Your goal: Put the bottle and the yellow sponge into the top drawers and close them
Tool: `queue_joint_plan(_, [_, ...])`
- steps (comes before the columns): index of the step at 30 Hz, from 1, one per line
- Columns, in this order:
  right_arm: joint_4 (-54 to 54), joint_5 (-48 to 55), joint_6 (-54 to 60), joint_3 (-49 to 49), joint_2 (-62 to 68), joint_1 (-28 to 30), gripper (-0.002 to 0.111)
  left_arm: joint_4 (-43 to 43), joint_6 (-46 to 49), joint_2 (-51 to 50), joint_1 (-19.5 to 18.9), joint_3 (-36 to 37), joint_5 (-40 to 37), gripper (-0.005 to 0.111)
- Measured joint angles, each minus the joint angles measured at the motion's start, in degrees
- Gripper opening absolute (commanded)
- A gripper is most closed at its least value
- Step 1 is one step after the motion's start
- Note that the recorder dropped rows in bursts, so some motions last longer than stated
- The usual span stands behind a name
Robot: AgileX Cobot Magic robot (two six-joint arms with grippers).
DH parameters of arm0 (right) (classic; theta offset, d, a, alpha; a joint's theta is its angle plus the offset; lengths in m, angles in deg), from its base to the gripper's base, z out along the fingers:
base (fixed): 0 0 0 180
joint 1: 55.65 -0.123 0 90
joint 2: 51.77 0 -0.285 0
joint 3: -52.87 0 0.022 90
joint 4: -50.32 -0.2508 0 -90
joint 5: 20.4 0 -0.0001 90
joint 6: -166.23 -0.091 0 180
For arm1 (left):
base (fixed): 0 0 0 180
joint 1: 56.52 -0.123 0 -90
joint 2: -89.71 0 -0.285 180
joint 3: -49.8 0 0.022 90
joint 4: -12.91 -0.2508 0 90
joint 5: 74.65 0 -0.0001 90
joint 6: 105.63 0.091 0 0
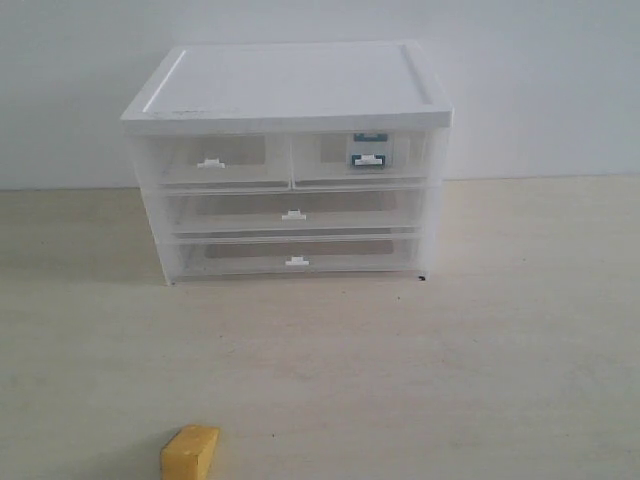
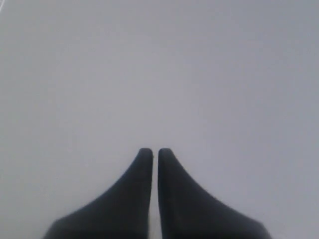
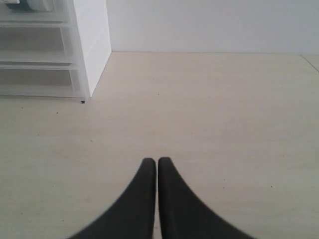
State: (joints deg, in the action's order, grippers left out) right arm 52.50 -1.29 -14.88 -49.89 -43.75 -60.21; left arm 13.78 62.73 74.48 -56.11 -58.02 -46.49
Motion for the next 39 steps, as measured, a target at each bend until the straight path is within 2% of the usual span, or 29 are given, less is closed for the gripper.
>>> queue_joint_plan(6, [0.0, 0.0, 0.0, 0.0, 0.0, 0.0, 0.000, -2.7, 0.2, -16.6, 0.0, -11.0, 0.8, 0.004])
queue_joint_plan(11, [0.0, 0.1, 0.0, 0.0, 0.0, 0.0, 0.000, -14.4, -5.0, -32.4, 0.0, -18.8, 0.3, 0.004])
queue_joint_plan(15, [0.0, 0.1, 0.0, 0.0, 0.0, 0.0, 0.000, -20.3, -10.8, -43.5, 0.0, -20.9, 4.1, 0.004])
queue_joint_plan(18, [0.0, 0.1, 0.0, 0.0, 0.0, 0.0, 0.000, -21.4, -9.2, -50.3, 1.2, -20.9, 8.1, 0.004])
queue_joint_plan(21, [0.0, 0.1, 0.0, 0.0, 0.0, 0.0, 0.000, -18.0, -4.0, -56.0, 4.2, -20.9, 11.8, 0.004])
queue_joint_plan(29, [0.0, 0.1, 0.0, 0.0, 0.0, 0.0, 0.000, -0.4, 13.1, -67.9, 15.7, -20.9, 20.5, 0.004])
queue_joint_plan(33, [0.0, 0.1, 0.0, 0.0, 0.0, 0.0, 0.000, 6.5, 17.1, -72.7, 20.4, -20.9, 23.4, 0.004])
queue_joint_plan(39, [0.0, 0.1, 0.0, 0.0, 0.0, 0.0, 0.000, 13.9, 18.8, -80.5, 25.5, -20.9, 29.9, 0.004])
